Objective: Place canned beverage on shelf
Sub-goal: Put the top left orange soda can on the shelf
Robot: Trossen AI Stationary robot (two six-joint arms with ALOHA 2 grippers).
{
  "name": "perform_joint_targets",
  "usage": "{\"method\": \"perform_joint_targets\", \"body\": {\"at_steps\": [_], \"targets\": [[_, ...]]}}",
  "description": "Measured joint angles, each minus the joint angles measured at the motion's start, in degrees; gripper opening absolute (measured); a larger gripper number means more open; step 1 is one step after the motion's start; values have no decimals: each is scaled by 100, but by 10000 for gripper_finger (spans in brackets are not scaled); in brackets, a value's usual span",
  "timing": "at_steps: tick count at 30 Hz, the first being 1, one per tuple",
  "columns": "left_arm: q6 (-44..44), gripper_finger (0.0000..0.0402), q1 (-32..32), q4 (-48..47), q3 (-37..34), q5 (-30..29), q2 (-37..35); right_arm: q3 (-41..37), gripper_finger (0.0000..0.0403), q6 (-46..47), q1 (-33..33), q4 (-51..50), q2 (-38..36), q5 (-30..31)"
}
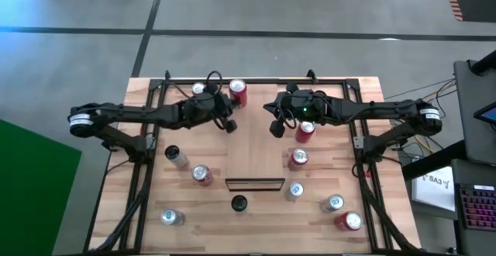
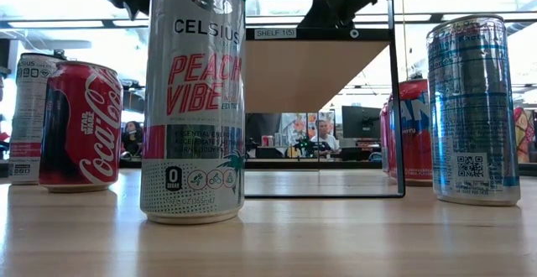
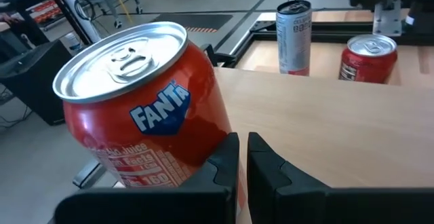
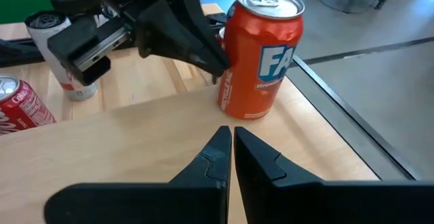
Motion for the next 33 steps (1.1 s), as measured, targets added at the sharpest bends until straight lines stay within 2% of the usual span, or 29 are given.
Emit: {"method": "perform_joint_targets", "body": {"at_steps": [33], "targets": [[9,0,153,101,0,19,69,-1,11,114,9,-48,4,2]]}}
